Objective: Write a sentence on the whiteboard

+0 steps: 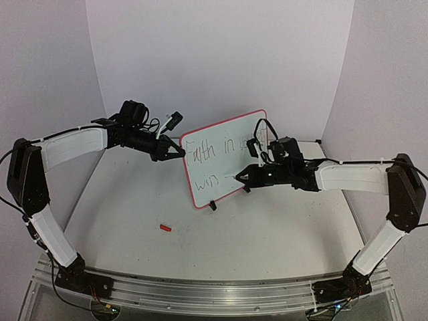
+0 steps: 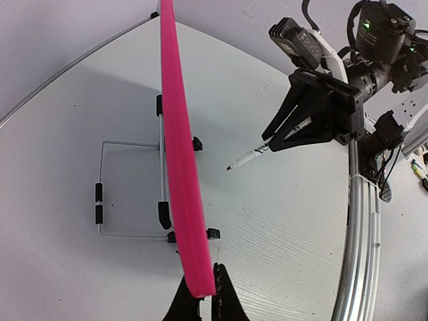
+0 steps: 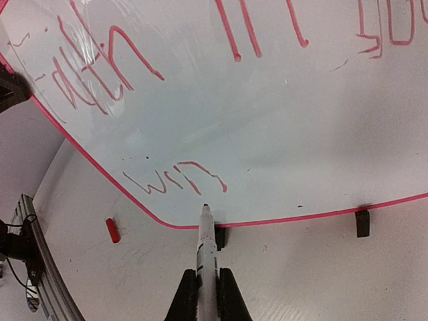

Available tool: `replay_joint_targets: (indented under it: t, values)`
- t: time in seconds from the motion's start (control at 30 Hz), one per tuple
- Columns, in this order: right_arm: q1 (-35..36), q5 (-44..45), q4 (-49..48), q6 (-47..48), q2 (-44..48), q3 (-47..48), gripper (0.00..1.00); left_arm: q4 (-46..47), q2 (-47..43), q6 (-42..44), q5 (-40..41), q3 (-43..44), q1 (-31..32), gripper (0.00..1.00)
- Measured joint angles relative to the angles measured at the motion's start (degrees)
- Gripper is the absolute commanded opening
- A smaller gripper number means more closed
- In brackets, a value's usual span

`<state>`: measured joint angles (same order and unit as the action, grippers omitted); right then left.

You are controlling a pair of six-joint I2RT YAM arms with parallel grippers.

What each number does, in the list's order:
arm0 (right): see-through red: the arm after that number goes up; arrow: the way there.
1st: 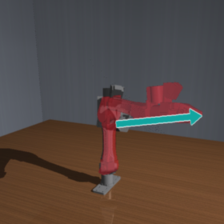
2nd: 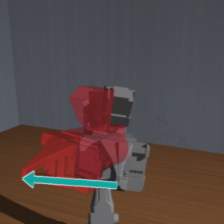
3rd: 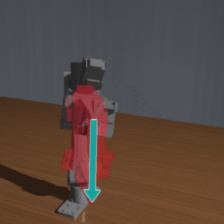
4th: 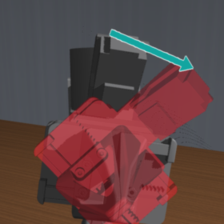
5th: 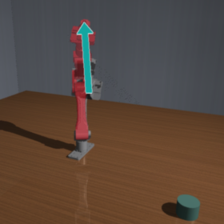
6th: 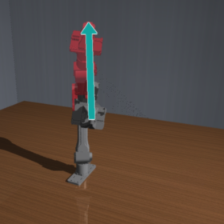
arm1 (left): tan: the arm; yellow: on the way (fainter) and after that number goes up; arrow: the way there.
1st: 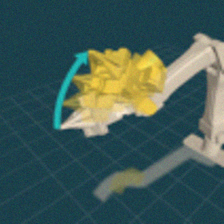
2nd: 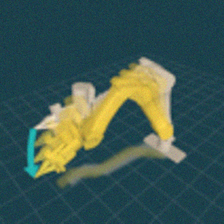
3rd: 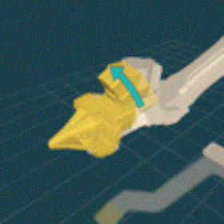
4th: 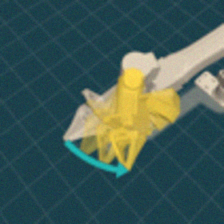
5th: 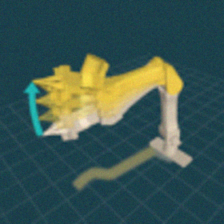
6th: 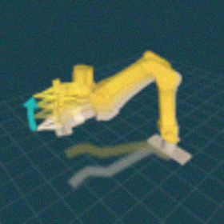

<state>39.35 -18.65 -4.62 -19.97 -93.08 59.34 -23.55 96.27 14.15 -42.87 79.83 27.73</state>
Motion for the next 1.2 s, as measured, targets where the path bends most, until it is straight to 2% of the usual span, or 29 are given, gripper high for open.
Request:
replay_joint_targets:
  t: [0.2,0.43,1.2]
  values:
    - [-5.83,-9.09,-3.87,-1.33,-0.02,-0.87,0.00,-0.02,0.00,0.00,-0.02,0.00,0.00,0.00]
    - [-6.39,-14.07,-6.91,-2.47,-3.39,0.84,0.00,0.00,0.00,0.00,0.00,0.00,0.00,0.00]
    - [-6.27,-11.30,-8.09,-5.20,-9.61,4.03,0.00,-0.04,0.00,0.42,0.07,0.00,0.09,0.00]
